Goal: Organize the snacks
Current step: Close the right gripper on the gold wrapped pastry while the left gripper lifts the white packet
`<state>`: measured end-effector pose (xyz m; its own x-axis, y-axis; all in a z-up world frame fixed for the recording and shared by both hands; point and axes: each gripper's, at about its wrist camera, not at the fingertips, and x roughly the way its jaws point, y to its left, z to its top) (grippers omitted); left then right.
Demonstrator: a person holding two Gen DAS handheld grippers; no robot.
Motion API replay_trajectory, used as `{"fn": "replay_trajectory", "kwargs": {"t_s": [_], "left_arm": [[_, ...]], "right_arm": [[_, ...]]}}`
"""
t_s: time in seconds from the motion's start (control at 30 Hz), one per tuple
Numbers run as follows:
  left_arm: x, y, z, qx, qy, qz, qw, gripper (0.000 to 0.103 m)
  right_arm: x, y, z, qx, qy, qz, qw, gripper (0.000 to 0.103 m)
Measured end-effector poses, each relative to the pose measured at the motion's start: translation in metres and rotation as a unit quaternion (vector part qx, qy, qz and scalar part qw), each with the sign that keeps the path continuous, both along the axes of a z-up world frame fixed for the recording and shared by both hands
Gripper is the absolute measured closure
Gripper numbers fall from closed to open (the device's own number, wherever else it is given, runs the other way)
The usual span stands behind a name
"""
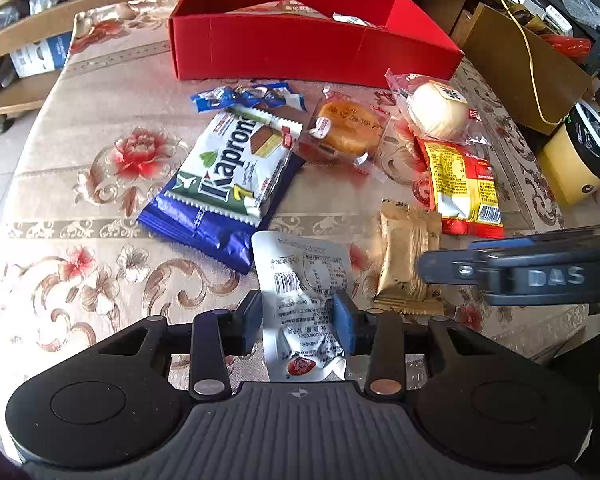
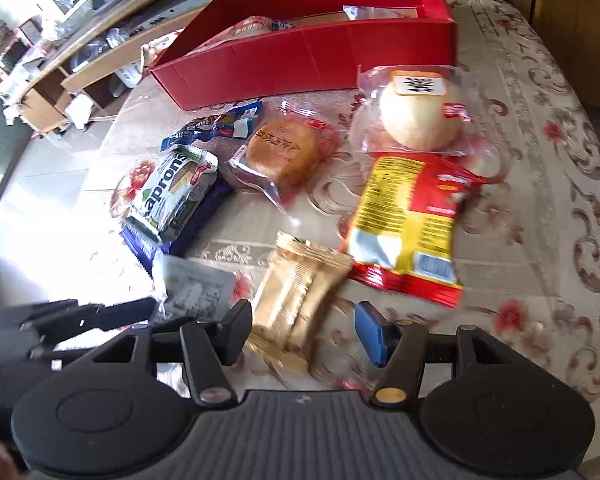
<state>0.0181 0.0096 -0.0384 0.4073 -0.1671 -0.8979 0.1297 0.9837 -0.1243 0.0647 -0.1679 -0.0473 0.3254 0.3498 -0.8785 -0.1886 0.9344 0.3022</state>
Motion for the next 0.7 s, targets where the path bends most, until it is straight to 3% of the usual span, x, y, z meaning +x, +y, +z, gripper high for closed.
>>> {"fn": "replay_trajectory", "kwargs": {"t_s": [0.07, 0.13, 0.2, 0.27, 0.37, 0.57, 0.7], "left_arm": [[0.000, 0.002, 0.000, -0.001, 0.001, 0.004, 1.0000, 0.044], [-0.002, 0.004, 0.001, -0.004, -0.003, 0.000, 1.0000, 0.029], [-0.003, 0.006, 0.002, -0.004, -0.007, 0.001, 1.0000, 0.023], [-0.003, 0.009, 0.001, -0.004, -0.003, 0.006, 1.0000, 0.022], [-0.002, 0.013, -0.003, -0.009, 0.011, 0.006, 0.9999, 0.021], [-0.002, 0.018, 0.002, -0.026, 0.005, 0.011, 0.9996, 0.019], [0.002, 0.008, -0.003, -0.014, 0.012, 0.000, 0.9998, 0.015]], "right_arm": [[0.004, 0.011, -0.004, -0.008, -0.001, -0.007, 1.000, 0.044], [0.006, 0.022, -0.005, -0.021, -0.008, -0.017, 1.000, 0.037], [0.007, 0.036, -0.005, -0.043, -0.028, -0.012, 0.999, 0.037], [0.001, 0.050, -0.007, -0.084, -0.053, 0.019, 0.995, 0.037], [-0.004, 0.051, -0.006, -0.123, -0.077, 0.058, 0.988, 0.058], [-0.006, 0.018, -0.003, -0.130, -0.053, 0.072, 0.988, 0.059], [-0.015, 0.006, -0.002, -0.117, -0.052, 0.075, 0.989, 0.059]]}}
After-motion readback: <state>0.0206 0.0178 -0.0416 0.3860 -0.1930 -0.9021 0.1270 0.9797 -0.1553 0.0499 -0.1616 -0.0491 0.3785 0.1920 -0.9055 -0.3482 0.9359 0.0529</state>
